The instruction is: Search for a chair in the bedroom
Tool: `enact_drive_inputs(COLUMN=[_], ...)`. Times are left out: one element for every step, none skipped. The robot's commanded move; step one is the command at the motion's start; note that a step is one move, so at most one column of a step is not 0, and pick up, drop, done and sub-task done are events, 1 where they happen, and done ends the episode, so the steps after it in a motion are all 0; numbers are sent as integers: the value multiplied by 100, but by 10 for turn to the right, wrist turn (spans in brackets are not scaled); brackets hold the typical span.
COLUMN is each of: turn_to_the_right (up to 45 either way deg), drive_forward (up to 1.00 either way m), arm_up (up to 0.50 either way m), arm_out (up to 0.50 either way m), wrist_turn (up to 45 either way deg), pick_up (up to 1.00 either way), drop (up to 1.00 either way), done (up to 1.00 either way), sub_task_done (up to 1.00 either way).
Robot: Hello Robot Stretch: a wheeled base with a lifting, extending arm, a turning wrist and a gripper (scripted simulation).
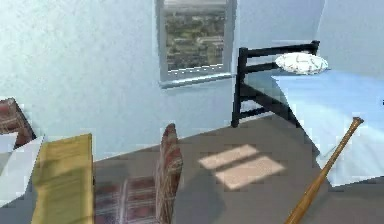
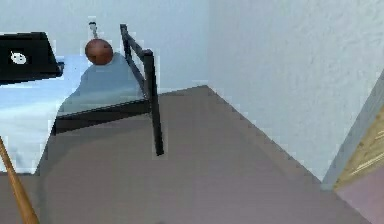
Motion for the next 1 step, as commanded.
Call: enact_drive_inputs(turn_to_the_right=[450], drive_forward=[0], arm_up=[0], arm_out=[0], wrist_turn=[0], pick_up=[0], drop=[0], done=[0], sub_task_done=[0])
